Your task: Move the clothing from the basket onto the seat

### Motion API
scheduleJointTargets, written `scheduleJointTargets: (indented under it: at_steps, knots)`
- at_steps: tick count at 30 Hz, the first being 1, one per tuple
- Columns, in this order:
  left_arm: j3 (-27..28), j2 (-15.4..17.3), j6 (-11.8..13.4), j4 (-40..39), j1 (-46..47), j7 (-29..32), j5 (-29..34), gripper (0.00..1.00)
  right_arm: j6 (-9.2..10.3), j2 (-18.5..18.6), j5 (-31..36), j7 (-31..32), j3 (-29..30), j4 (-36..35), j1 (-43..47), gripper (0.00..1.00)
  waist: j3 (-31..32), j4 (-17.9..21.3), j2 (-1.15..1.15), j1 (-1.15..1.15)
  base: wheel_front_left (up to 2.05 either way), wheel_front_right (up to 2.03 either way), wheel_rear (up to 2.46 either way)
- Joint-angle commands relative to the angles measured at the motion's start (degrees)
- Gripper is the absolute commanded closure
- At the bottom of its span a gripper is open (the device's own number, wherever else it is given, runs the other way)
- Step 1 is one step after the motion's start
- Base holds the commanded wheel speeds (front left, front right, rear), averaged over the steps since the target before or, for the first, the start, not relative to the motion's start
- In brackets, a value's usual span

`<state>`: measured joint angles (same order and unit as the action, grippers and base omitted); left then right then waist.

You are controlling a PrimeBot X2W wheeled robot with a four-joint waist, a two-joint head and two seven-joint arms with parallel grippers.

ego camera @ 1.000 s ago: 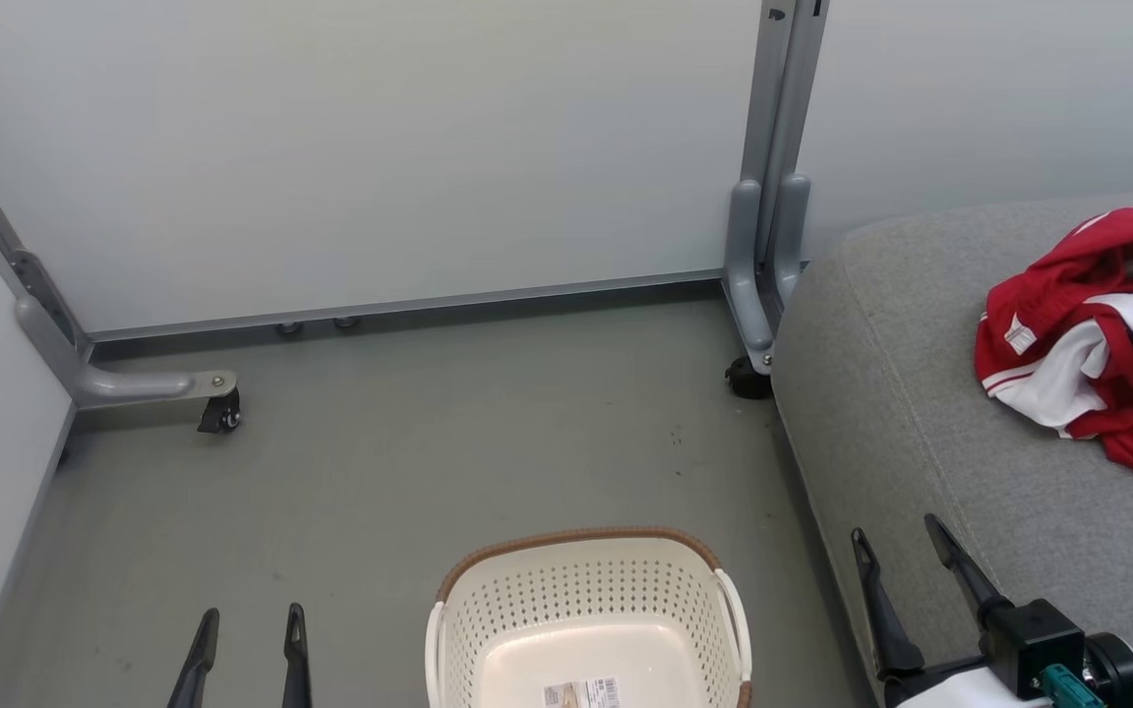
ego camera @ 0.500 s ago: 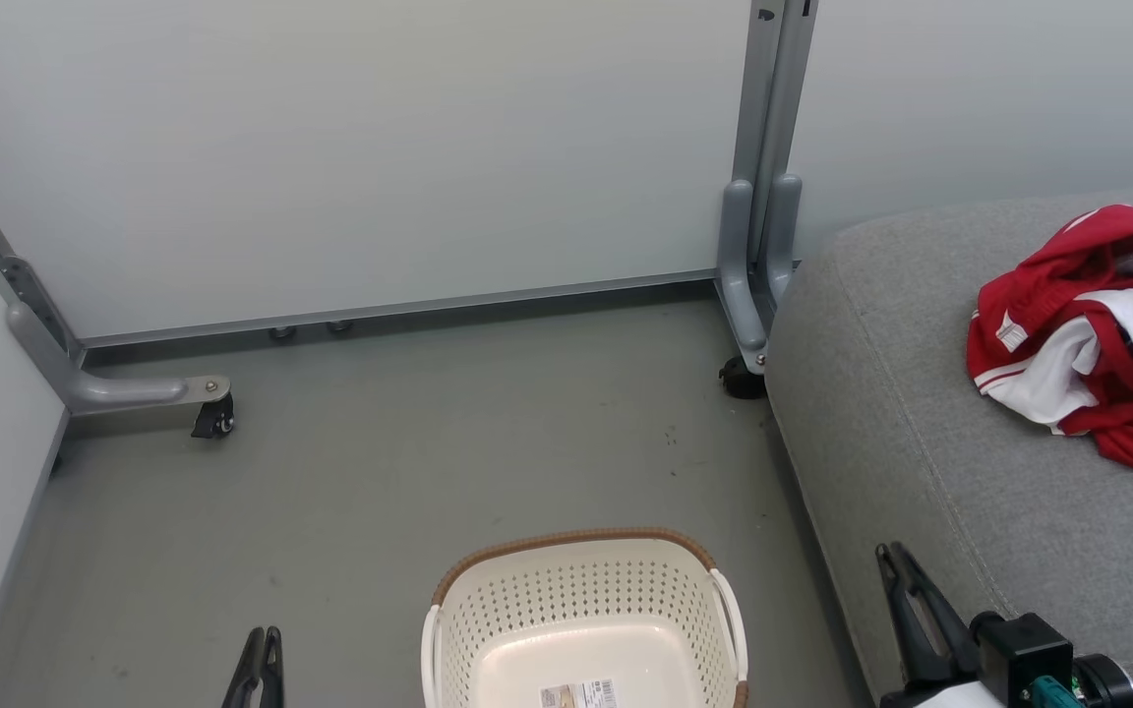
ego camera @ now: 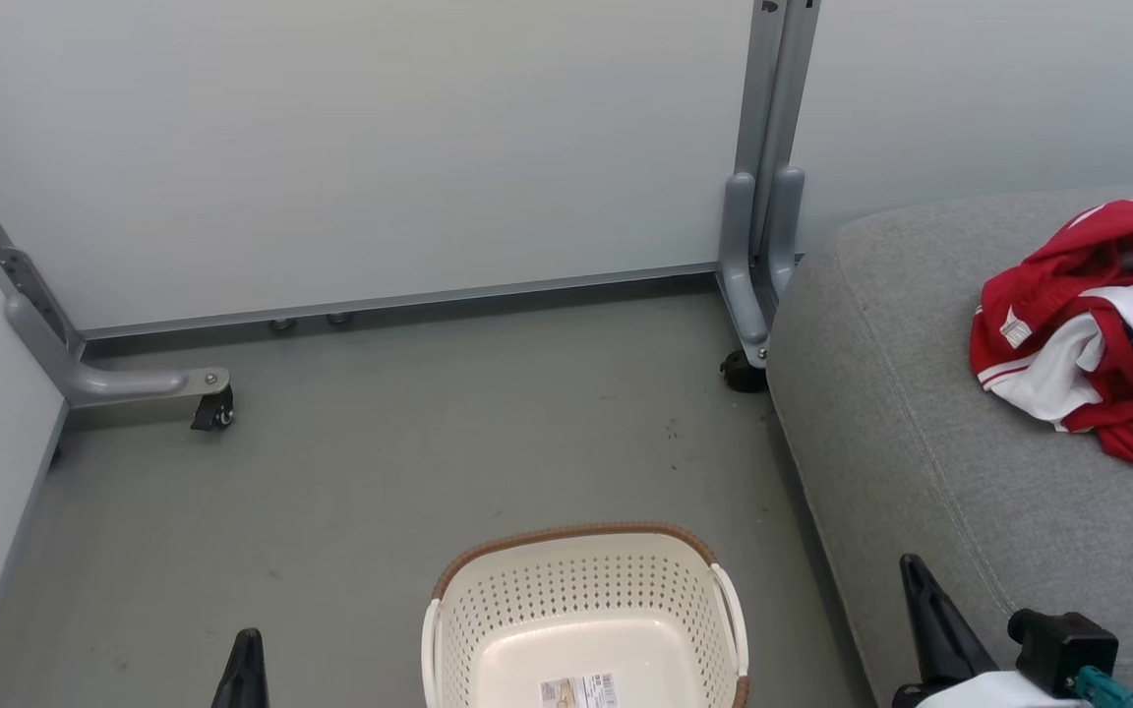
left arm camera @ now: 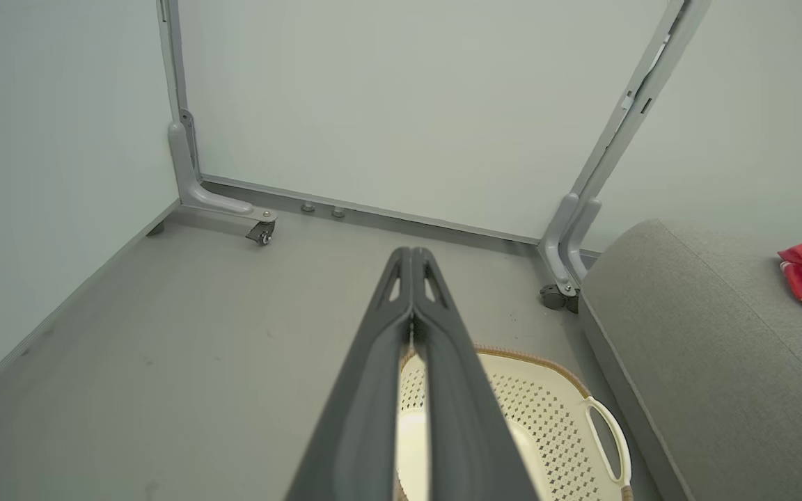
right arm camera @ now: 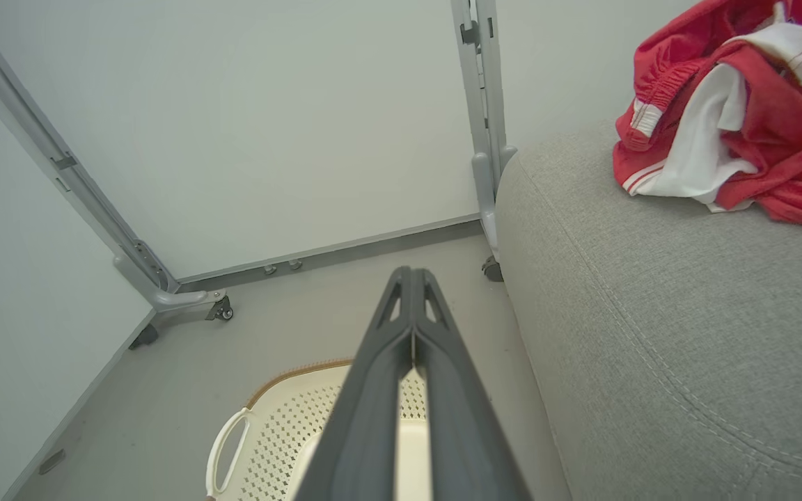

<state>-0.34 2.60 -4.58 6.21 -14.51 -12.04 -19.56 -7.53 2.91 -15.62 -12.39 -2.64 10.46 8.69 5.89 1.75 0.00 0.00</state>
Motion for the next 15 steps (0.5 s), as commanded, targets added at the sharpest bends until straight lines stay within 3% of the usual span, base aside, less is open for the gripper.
scheduleJointTargets:
  at_steps: [1,15]
  knots:
    - [0.38,0.20,-0.34,-0.38,2.23,0.62,-2.93,1.00,0.01,0.49,-3.13,0.48,0.32,-0.64,-2.20,1.00,-0.09,-0.03,0.00,0.00,0.00,0.00,0.00]
    - [1.55,0.33,-0.86,1.14,5.90,3.96,-16.39,1.00,0.02,0.99,-17.85,3.37,1.25,0.09,-4.69,1.00,-0.83,-0.24,0.00,0.00,0.00,0.00,0.00]
